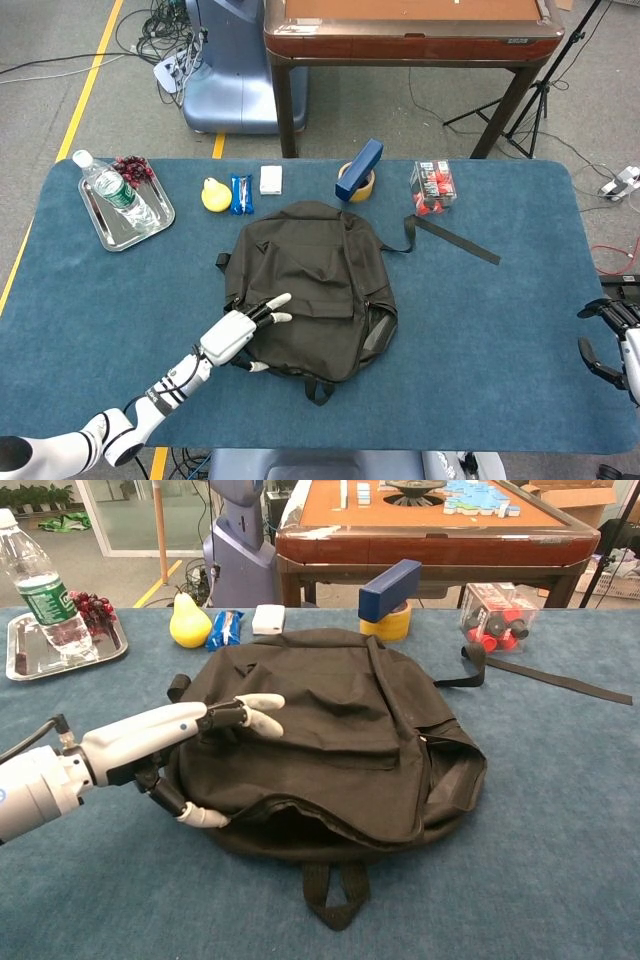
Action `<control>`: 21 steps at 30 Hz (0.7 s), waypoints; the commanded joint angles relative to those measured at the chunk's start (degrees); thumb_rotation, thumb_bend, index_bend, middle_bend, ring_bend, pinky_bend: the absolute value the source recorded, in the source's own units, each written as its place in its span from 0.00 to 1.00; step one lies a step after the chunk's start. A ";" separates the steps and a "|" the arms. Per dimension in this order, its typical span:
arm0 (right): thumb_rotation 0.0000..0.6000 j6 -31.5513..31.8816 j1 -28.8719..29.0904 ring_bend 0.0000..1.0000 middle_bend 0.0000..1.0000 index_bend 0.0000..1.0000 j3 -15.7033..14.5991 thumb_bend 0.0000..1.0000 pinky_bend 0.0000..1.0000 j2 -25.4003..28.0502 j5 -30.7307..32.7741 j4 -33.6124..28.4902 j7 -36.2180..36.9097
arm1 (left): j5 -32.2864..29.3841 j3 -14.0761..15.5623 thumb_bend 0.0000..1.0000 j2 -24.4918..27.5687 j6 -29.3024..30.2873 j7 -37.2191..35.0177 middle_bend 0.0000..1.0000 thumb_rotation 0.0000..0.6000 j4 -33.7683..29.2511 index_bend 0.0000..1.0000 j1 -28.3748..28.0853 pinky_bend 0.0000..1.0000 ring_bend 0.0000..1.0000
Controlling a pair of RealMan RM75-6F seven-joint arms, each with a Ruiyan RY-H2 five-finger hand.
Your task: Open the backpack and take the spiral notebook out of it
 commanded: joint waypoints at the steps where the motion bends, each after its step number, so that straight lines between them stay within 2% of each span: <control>1: 1.00 -0.08 0.05 0.25 0.33 0.40 0.04 0.39 0.30 -0.06 0.05 0.08 0.02 | 0.22 0.38 0.20 0.20 0.52 0.18 0.00 1.00 -0.13 0.36 -0.06 0.01 0.01; 4: 1.00 -0.19 0.19 0.25 0.33 0.40 0.12 0.39 0.30 -0.11 -0.04 0.04 -0.12 | 0.44 0.88 0.35 0.32 0.97 0.39 0.00 1.00 -0.39 0.43 -0.03 0.01 0.01; 9: 1.00 -0.28 0.32 0.25 0.33 0.40 0.14 0.39 0.30 -0.02 -0.31 -0.31 -0.56 | 0.21 1.07 0.49 0.79 1.54 0.82 0.02 1.00 -1.19 0.48 -0.02 0.01 0.01; 15: 1.00 -0.10 0.25 0.25 0.33 0.40 0.14 0.39 0.30 0.20 -0.46 -0.76 -0.95 | -2.09 0.40 0.57 1.98 0.83 0.44 0.04 1.00 -4.02 0.53 0.29 0.01 0.02; 21: 1.00 -0.41 0.45 0.25 0.33 0.40 0.14 0.39 0.30 0.30 -0.62 -0.86 -0.91 | -5.22 -1.16 0.59 3.85 0.13 -0.07 0.05 1.00 -8.31 0.54 0.71 0.01 0.02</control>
